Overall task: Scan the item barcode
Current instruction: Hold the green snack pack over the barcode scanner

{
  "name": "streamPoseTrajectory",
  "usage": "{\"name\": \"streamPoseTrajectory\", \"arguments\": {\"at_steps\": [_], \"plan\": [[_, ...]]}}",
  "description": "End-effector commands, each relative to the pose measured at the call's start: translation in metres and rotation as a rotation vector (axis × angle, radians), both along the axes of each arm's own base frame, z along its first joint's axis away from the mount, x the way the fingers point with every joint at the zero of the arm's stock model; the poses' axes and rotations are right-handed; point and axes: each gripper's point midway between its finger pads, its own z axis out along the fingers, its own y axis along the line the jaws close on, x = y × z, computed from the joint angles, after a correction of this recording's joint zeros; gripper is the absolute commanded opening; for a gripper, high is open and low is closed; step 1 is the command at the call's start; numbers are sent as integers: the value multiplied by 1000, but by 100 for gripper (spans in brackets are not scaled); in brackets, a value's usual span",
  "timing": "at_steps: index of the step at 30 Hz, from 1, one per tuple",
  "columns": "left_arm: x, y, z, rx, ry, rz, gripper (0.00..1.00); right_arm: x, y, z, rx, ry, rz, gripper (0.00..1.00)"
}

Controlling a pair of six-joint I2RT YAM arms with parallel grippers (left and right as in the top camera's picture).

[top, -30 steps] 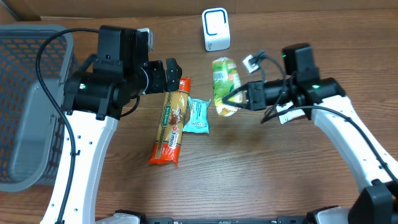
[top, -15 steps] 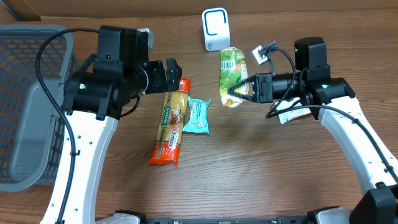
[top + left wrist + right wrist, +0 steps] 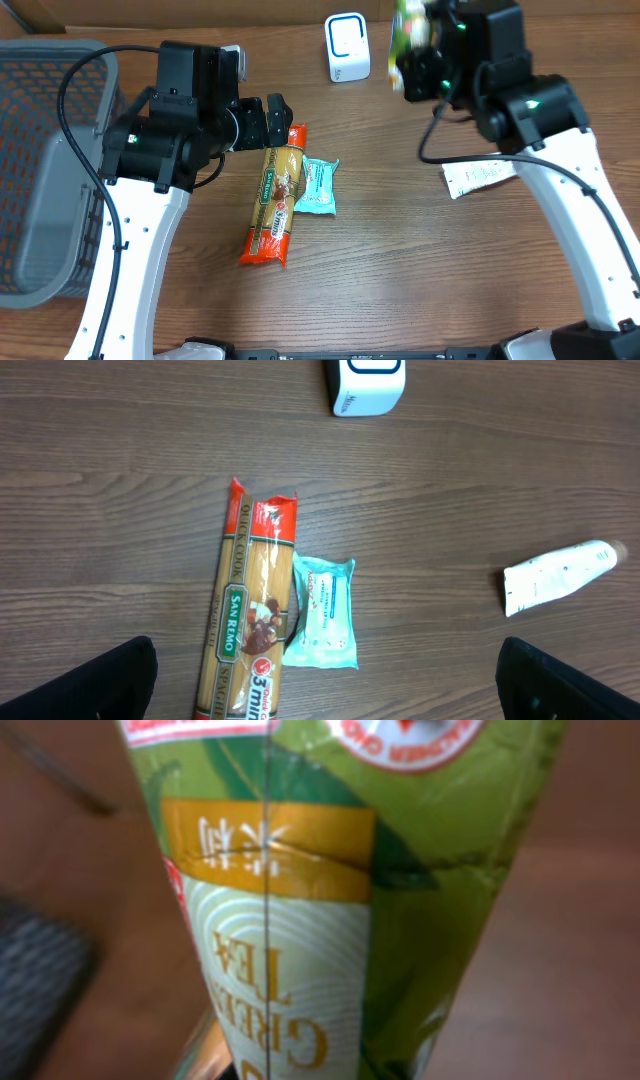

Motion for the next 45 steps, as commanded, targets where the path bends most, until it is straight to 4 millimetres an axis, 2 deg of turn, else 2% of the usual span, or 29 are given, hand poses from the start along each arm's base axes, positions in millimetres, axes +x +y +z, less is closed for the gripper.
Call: {"name": "streamPoseTrajectory", "arguments": {"at_steps": [1,4,5,9,15,18,25,29,45], "plan": [[1,-2,1,-8,-1,-4,99,42,-31,-10,-367,-146,-225,4],[1,-2,1,-8,-1,-4,100,71,-25,-26,-518,-215,-254,4],[1,-2,1,-9,-1,-4,100,87,-19,-38,-584,-244,-243,4],[1,-2,1,-8,-1,-4,100,122,-4,-70,-695,-302,-207,4],[1,-2,1,-9,-1,-4,100,158,15,-115,-788,-373,-156,4],[1,-2,1,-8,-1,-4,100,170,19,-134,-863,-402,-133,4],[1,-2,1,-9,-1,-4,99,186,20,-178,-1111,-420,-44,4],[1,-2,1,-8,-1,-4,100,191,18,-192,-1191,-433,-21,4],[1,-2,1,-8,-1,-4,100,192,18,-192,-1189,-439,-29,4]]}}
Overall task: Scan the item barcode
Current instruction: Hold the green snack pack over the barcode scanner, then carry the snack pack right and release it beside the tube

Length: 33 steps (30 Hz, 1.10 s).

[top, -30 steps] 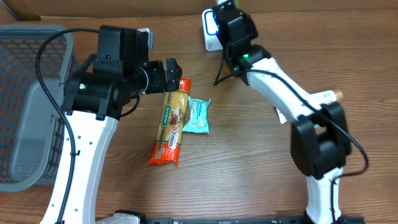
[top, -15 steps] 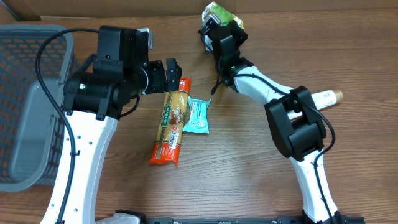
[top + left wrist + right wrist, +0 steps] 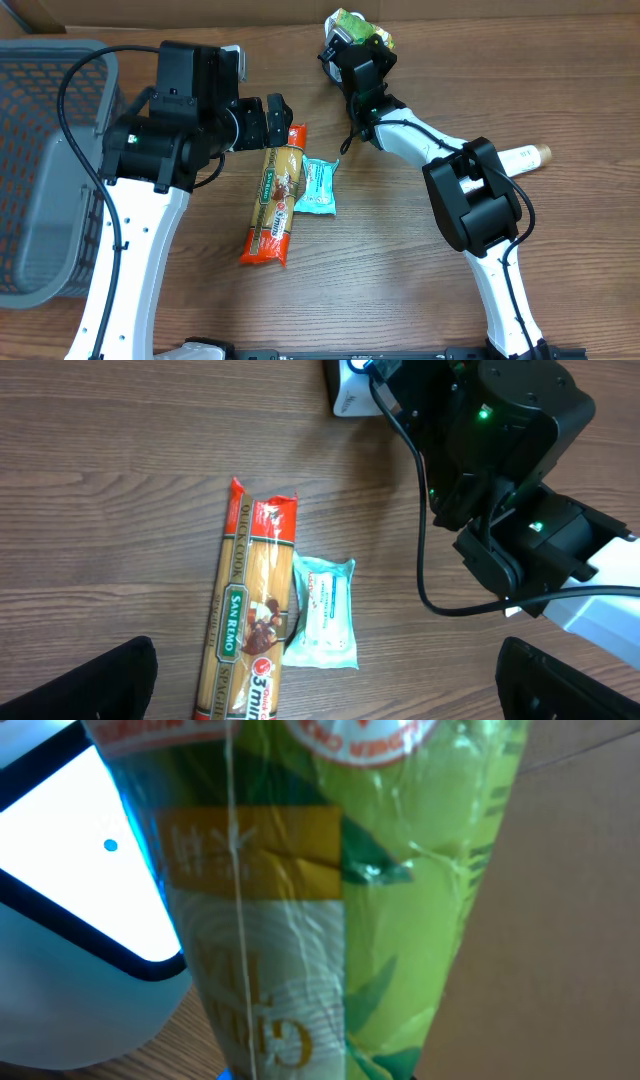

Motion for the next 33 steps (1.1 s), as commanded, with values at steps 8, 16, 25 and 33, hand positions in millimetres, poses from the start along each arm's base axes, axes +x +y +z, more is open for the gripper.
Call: {"name": "streamPoseTrajectory", "arguments": {"at_steps": [8,16,25,33], "plan": [[1,-2,1,-8,-2,-4,99,4,-4,27,29,-63,-30,4],[1,-2,1,-8,-2,-4,100,-1,3,39,30,-64,-22,4],[1,-2,1,-8,-2,-4,100,-56,8,134,370,44,39,4],[1,-2,1,-8,-2,-4,100,-172,19,190,1072,443,55,4]]}}
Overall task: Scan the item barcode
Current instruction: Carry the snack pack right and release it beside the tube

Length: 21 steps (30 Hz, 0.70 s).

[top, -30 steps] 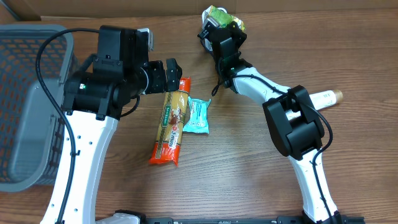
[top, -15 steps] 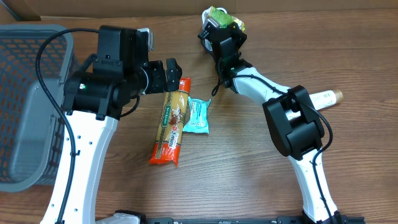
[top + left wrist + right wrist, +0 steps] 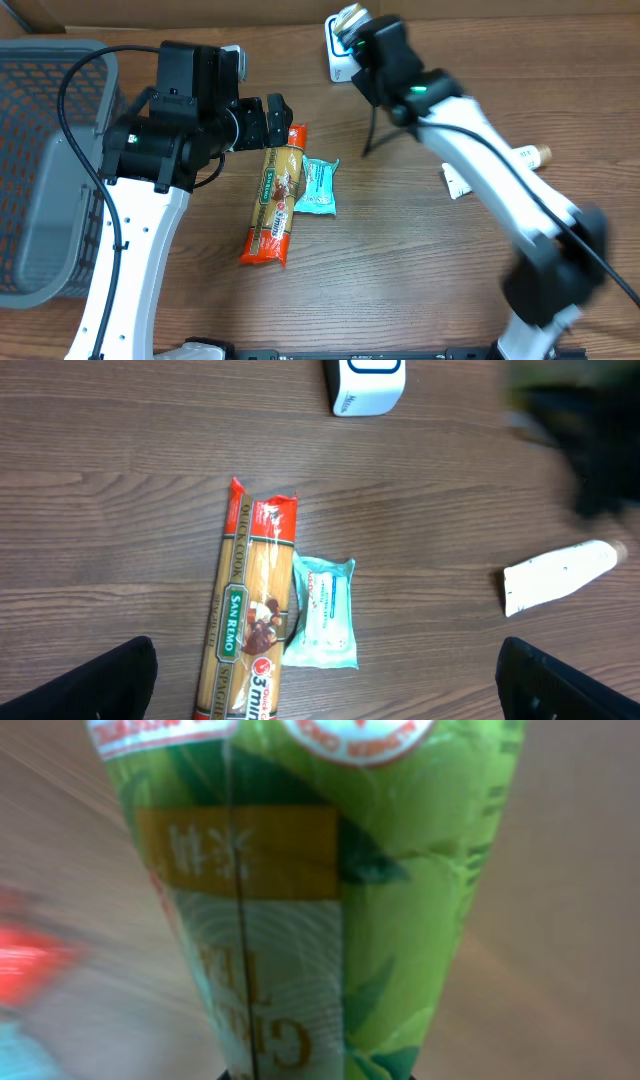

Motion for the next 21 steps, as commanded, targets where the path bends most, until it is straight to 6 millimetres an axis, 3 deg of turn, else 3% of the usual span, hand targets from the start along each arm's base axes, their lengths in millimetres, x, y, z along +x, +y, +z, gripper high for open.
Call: {"name": "streamPoseTrajectory", "arguments": {"at_steps": [1,4,11,15,17,18,21], "plan": [[1,-2,1,-8,-2,-4,99,-51,6,66,529,154,-101,4],[1,-2,1,-9,-2,-4,100,-68,-17,54,611,282,-256,4],[1,-2,1,-9,-2,-4,100,-78,-82,-6,700,486,-683,4],[1,-2,1,-8,-2,-4,100,-82,-118,-47,736,548,-891,4],[1,-2,1,-8,-2,-4,100,-84,-140,-72,780,562,-1018,4],[1,-2,1,-8,-2,-4,100,-82,-157,-94,837,553,-1119,4],[1,-2,1,-9,-2,-4,100,-74,-176,-122,933,502,-1210,4]]}}
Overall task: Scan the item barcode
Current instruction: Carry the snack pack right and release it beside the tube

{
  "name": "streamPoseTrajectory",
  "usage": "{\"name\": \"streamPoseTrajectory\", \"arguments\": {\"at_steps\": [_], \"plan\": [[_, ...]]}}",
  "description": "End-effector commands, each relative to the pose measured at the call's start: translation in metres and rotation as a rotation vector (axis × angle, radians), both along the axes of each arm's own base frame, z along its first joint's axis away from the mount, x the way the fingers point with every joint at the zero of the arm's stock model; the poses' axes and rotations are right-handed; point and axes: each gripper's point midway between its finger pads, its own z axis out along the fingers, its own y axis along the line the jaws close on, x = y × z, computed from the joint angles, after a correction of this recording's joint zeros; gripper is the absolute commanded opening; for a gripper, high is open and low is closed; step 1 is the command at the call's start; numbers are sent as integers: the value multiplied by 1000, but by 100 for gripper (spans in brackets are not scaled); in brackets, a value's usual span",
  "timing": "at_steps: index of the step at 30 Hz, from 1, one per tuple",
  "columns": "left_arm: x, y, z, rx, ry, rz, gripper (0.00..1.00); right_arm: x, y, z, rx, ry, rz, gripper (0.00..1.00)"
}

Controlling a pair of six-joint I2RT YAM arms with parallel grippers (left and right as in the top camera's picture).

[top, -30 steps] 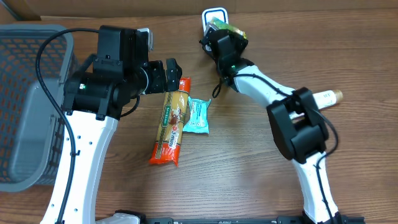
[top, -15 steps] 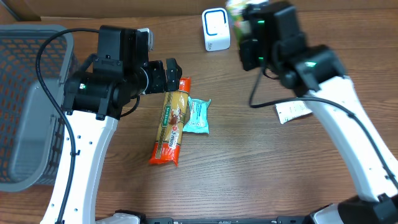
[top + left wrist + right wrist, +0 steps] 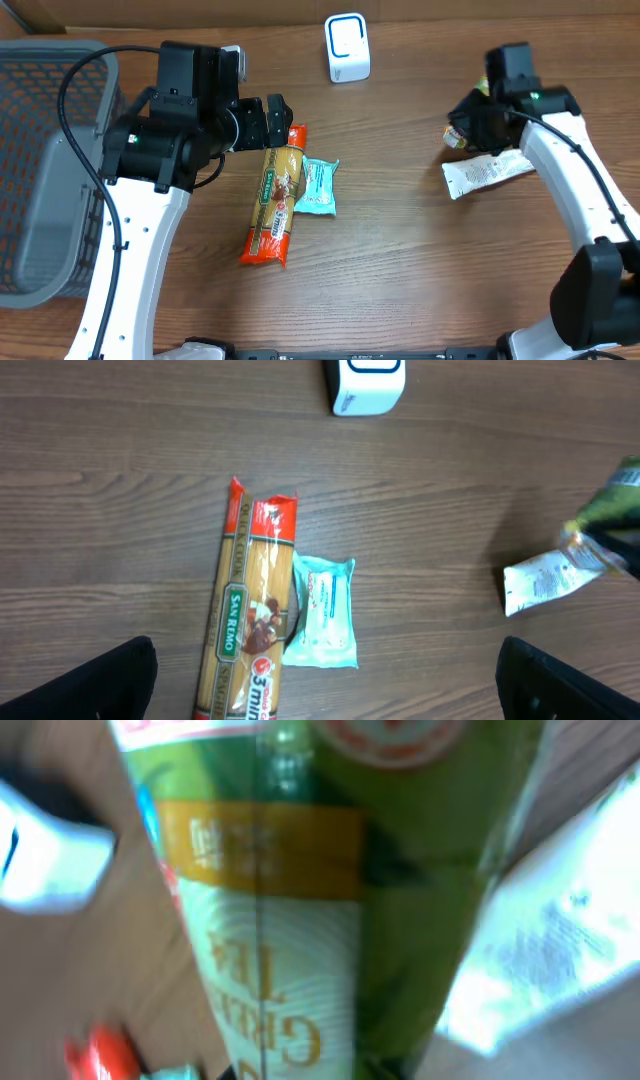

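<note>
The white barcode scanner (image 3: 347, 47) stands at the back middle of the table; the left wrist view catches it at the top as the scanner (image 3: 367, 382). My right gripper (image 3: 476, 124) is at the right, well away from it, shut on a green tea packet (image 3: 300, 920) that fills the right wrist view and hides the fingers. A piece of that packet (image 3: 615, 500) shows at the right edge of the left wrist view. My left gripper (image 3: 325, 690) hangs open over the spaghetti pack (image 3: 275, 195), holding nothing.
A teal wipes pack (image 3: 318, 187) lies against the spaghetti. A white tube (image 3: 487, 172) lies on the table just under the right gripper. A grey mesh basket (image 3: 40, 170) stands at the left edge. A cardboard wall runs along the back.
My right gripper, still holding the green tea packet, was up by the scanner and is now far to the right, over the white tube. The left arm and the table items have not moved.
The right gripper first held the tea packet up to the right of the scanner. Then the packet was right in front of the scanner's face, and it was still close to it a moment ago. Now it is away at the right. The left arm stayed still throughout.
</note>
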Motion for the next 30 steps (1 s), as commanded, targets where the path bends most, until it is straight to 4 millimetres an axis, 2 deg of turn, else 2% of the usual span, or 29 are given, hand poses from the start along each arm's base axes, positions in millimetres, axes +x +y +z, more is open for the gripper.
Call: {"name": "streamPoseTrajectory", "arguments": {"at_steps": [1,5,8,12,15,17,18,20,23,26,27,30], "plan": [[1,-2,1,-9,-2,-4,100,8,-28,-32,86,-51,-233,4],[1,-2,1,-8,-2,-3,100,18,-39,-59,94,-166,-261,5],[1,-2,1,-8,-2,-3,100,10,-46,-81,68,-193,-279,8],[1,-2,1,-8,-2,-3,99,-6,-53,-94,16,-132,-291,24],[1,-2,1,-9,-2,-4,100,-11,-52,-94,-26,-116,-207,39],[1,-2,1,-8,-2,-3,100,-14,-46,-88,-42,-116,-96,39],[1,-2,1,-8,-2,-3,100,-18,-44,-73,-56,-125,-49,42],[1,-2,1,-8,-2,-3,100,-21,-43,-50,-69,-144,-14,51],[1,-2,1,-8,-2,-3,100,-27,-29,-14,-41,-184,84,69],[1,-2,1,-8,-2,-3,100,-38,-1,17,44,-222,198,86],[1,-2,1,-8,-2,-3,99,-41,10,22,79,-230,228,89],[1,-2,1,-9,-2,-4,100,-54,49,27,187,-220,340,89]]}}
